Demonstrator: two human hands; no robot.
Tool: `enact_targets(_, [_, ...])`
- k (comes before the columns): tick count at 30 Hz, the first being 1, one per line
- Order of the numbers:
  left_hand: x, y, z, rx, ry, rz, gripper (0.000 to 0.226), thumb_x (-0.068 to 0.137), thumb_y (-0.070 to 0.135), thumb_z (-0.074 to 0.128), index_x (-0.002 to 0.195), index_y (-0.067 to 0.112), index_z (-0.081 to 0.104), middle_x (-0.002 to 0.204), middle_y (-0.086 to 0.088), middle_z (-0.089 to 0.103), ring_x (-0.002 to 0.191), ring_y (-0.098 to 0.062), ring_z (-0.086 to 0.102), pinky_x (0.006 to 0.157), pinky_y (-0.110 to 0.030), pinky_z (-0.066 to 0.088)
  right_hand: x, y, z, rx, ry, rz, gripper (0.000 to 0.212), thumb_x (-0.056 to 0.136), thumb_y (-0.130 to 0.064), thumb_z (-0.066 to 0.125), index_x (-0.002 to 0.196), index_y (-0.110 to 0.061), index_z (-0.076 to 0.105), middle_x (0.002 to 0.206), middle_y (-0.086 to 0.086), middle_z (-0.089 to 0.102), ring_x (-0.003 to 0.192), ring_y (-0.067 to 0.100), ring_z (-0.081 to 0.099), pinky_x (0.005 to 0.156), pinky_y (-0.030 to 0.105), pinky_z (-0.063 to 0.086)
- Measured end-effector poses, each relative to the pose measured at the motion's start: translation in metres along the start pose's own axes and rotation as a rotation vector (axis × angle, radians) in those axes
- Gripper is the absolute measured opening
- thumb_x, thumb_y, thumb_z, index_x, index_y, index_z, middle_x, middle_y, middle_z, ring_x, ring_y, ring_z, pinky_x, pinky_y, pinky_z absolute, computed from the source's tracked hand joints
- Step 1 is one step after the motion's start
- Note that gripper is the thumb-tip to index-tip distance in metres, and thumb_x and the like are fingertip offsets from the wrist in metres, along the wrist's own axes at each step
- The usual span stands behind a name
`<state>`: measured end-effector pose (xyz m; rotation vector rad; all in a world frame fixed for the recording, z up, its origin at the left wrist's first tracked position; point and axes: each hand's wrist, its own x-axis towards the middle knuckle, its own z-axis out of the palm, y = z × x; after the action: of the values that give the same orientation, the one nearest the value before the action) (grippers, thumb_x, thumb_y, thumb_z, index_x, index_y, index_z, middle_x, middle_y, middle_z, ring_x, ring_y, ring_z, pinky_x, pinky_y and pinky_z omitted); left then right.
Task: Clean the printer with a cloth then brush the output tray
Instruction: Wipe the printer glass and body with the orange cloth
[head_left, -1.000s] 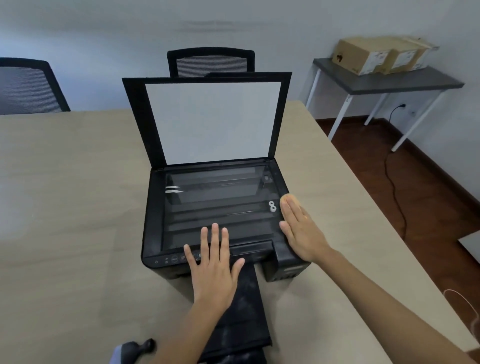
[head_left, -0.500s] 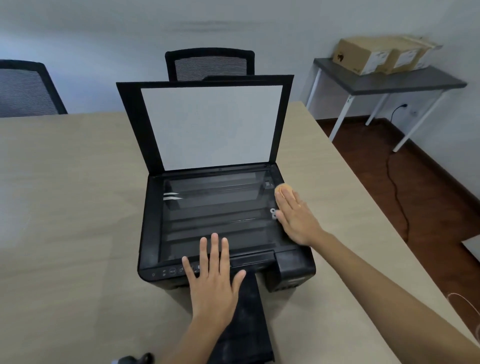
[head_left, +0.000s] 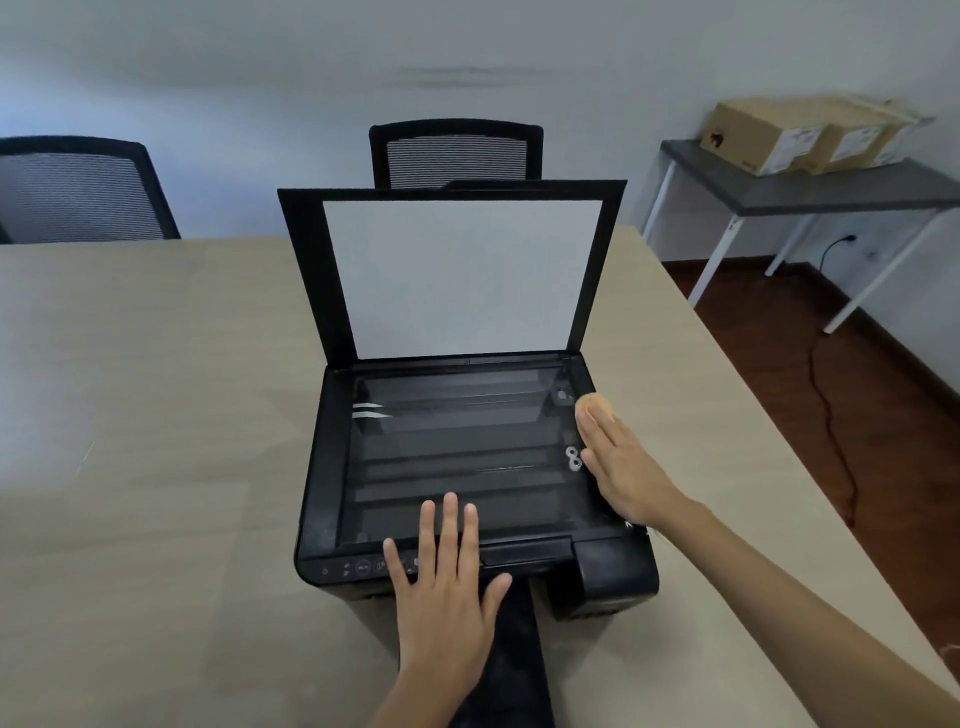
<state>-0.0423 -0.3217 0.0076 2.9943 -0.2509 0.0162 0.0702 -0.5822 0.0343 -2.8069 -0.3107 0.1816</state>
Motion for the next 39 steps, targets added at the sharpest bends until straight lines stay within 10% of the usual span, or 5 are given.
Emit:
enact_targets(4, [0.001, -0.005, -0.006, -0.028, 0.006, 0.005, 0.070, 0.095, 0.061, 0.014, 0.149, 0.018, 0.026, 0.159, -0.006, 0.018, 0.147, -0.025, 0.009, 0.110, -0.062, 0.002, 0.004, 0.001, -0.002, -0.042, 0.015, 0.074, 0.055, 0.102, -0.034, 0.028, 0.150, -0.008, 0.020, 0.158, 0.011, 0.017, 0.139, 0.035, 0.021, 0.116, 0.041, 0.022])
enact_targets(15, [0.043, -0.130, -0.037, -0.354, 0.111, -0.511, 0.067, 0.096, 0.054, 0.014, 0.148, 0.014, 0.024, 0.157, -0.003, 0.027, 0.147, -0.019, 0.017, 0.114, -0.062, 0.001, 0.101, -0.040, -0.011, -0.094, 0.037, 0.226, 0.061, 0.100, -0.040, 0.016, 0.148, -0.003, 0.019, 0.159, 0.012, 0.014, 0.147, 0.027, 0.008, 0.118, 0.046, 0.015])
enact_targets(28, [0.045, -0.133, -0.028, -0.637, 0.144, -0.522, 0.073, 0.089, 0.057, 0.008, 0.147, 0.018, 0.030, 0.151, -0.002, 0.038, 0.146, -0.018, 0.022, 0.118, -0.054, -0.001, 0.144, -0.171, 0.032, 0.009, -0.006, 0.020, 0.054, 0.101, -0.032, 0.025, 0.146, -0.002, 0.023, 0.155, 0.015, 0.021, 0.144, 0.030, 0.017, 0.118, 0.046, 0.014])
enact_targets(39, [0.044, -0.133, -0.031, -0.697, 0.126, -0.525, 0.088, 0.080, 0.067, -0.003, 0.148, 0.019, 0.027, 0.152, -0.001, 0.037, 0.146, -0.016, 0.020, 0.119, -0.052, -0.002, 0.170, -0.264, 0.042, 0.112, 0.012, -0.343, 0.036, 0.064, 0.016, 0.041, 0.084, -0.013, 0.044, 0.091, 0.006, 0.050, 0.081, 0.015, 0.044, 0.076, 0.033, 0.044])
